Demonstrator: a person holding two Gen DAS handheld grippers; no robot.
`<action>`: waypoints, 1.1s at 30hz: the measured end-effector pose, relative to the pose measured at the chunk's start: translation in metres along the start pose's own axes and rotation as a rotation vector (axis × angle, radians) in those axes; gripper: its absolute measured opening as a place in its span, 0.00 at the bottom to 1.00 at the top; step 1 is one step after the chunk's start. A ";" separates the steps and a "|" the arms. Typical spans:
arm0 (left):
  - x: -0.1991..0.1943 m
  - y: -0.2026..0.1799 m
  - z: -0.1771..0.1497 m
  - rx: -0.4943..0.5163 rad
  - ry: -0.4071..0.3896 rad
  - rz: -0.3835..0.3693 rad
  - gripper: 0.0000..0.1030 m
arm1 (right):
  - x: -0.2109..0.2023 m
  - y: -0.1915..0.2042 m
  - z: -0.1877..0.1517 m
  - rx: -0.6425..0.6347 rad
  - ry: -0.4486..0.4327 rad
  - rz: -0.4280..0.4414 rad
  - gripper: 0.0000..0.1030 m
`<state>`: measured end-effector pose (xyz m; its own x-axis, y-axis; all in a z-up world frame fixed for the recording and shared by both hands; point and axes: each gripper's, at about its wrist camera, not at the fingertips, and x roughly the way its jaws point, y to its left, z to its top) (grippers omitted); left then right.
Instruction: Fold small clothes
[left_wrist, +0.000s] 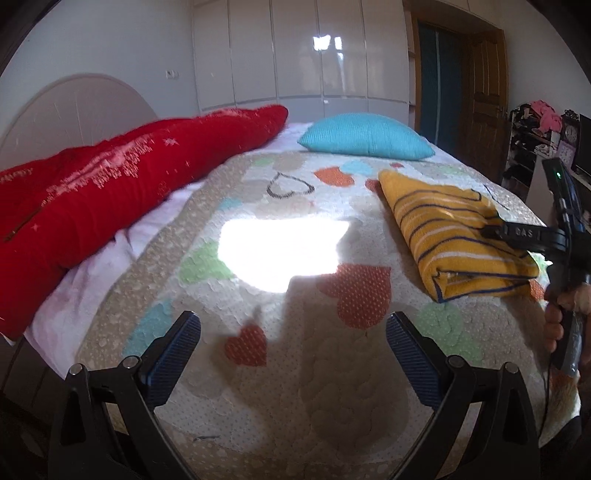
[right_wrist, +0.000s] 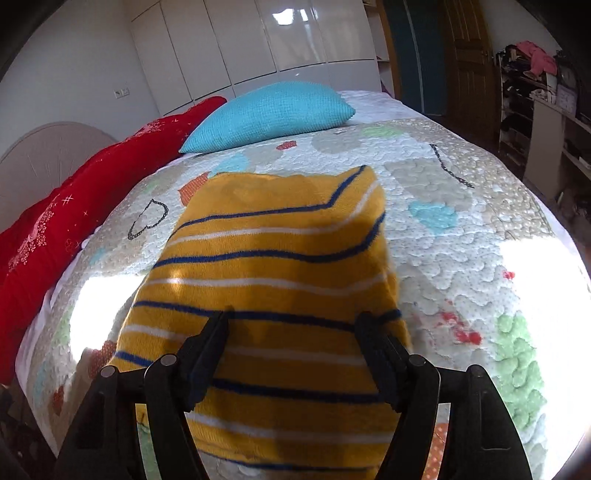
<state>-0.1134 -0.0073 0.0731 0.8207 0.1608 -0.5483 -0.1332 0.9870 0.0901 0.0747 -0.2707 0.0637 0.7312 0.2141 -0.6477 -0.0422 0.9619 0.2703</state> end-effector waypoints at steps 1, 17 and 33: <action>-0.007 0.000 0.003 0.005 -0.056 0.038 1.00 | -0.010 -0.003 -0.005 0.009 -0.009 -0.003 0.74; -0.012 -0.084 0.045 0.151 -0.074 -0.244 1.00 | -0.076 -0.049 -0.069 0.187 -0.066 0.027 0.76; 0.016 -0.102 0.006 0.232 0.129 -0.170 1.00 | -0.077 -0.021 -0.103 0.031 -0.035 -0.083 0.79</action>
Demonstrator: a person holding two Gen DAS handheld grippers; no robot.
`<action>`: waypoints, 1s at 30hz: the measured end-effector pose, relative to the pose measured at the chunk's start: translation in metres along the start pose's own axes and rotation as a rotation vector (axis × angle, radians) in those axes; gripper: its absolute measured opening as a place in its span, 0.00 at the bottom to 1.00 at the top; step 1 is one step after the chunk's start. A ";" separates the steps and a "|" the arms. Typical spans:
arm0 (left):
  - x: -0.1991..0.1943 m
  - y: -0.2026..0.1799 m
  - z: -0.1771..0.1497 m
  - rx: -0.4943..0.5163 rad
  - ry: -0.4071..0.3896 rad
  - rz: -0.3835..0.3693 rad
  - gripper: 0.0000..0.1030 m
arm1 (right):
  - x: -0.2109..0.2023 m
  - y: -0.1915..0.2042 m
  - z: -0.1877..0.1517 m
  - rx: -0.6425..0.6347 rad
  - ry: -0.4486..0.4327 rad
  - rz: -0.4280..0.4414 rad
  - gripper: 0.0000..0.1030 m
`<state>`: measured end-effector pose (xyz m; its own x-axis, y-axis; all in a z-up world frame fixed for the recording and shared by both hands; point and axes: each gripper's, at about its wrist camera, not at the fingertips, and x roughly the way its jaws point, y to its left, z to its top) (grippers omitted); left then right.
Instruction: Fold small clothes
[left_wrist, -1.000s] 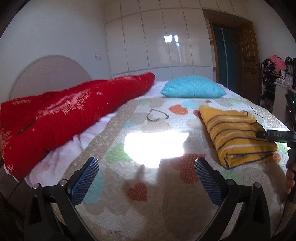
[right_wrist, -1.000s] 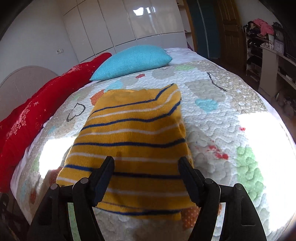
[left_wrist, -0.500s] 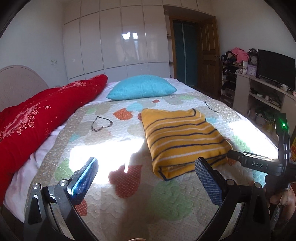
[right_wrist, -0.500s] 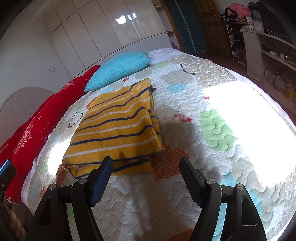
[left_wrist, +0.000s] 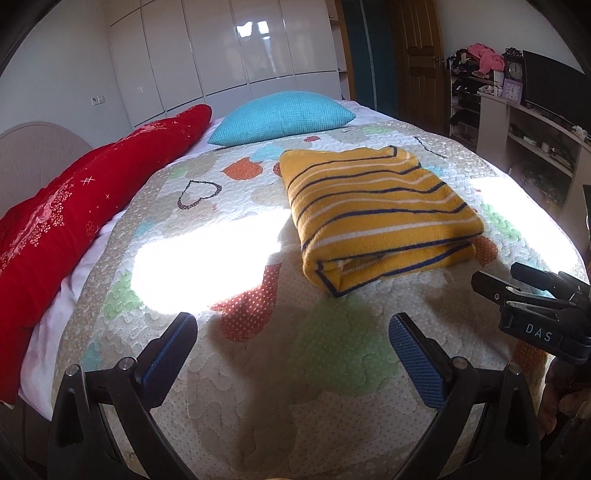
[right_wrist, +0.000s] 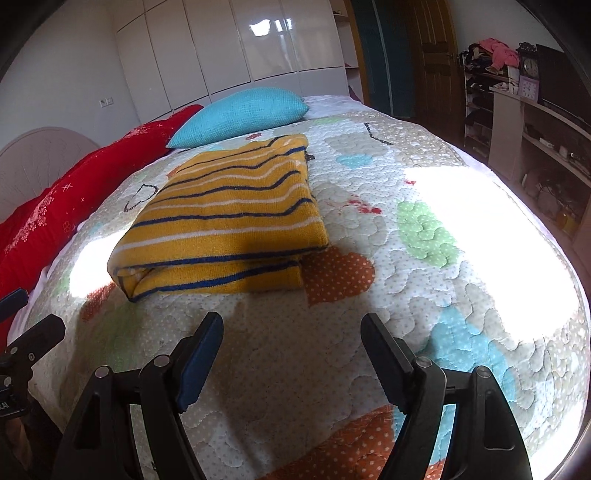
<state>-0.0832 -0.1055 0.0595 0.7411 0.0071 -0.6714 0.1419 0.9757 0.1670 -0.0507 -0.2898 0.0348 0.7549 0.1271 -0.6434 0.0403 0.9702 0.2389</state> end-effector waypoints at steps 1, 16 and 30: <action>0.002 0.002 -0.002 -0.005 0.009 0.002 1.00 | 0.001 0.003 -0.001 -0.010 0.002 -0.002 0.79; 0.021 0.018 -0.018 -0.045 0.098 0.010 1.00 | 0.008 0.026 -0.010 -0.073 0.020 -0.042 0.81; 0.031 0.019 -0.023 -0.058 0.143 -0.010 1.00 | 0.007 0.026 -0.012 -0.072 0.015 -0.073 0.82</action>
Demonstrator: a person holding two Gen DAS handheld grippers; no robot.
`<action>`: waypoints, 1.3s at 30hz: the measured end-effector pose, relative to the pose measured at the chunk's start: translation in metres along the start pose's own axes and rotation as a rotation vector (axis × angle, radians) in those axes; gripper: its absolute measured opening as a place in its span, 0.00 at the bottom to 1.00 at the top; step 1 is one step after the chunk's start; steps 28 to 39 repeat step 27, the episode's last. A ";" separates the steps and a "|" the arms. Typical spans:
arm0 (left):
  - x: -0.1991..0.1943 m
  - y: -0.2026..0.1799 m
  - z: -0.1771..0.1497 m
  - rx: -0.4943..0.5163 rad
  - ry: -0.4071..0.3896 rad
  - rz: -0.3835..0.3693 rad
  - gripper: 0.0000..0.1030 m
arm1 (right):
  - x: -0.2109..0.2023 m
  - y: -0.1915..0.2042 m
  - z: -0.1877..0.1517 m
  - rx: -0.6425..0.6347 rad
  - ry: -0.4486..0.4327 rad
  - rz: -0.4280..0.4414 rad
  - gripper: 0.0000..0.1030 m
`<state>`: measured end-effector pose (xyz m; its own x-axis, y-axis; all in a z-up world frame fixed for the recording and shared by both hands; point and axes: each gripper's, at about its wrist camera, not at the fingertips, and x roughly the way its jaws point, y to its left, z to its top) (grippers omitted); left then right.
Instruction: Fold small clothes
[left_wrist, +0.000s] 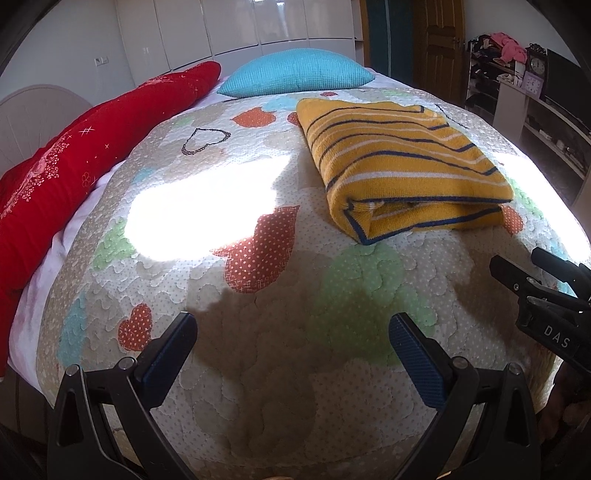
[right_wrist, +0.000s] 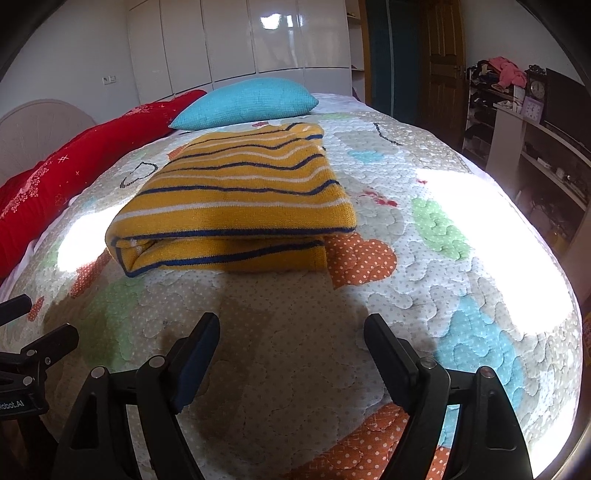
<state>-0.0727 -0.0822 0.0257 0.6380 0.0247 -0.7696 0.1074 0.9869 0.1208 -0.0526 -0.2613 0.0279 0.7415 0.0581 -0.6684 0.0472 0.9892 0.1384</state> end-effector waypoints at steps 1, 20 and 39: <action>0.000 0.000 0.000 0.000 0.002 -0.001 1.00 | 0.000 0.000 0.000 -0.003 0.001 -0.006 0.82; 0.008 0.004 -0.001 -0.024 0.018 -0.026 1.00 | -0.002 0.019 0.003 -0.087 -0.005 -0.085 0.84; 0.015 0.013 -0.001 -0.055 0.039 -0.025 1.00 | 0.006 0.018 0.004 -0.072 0.025 -0.087 0.84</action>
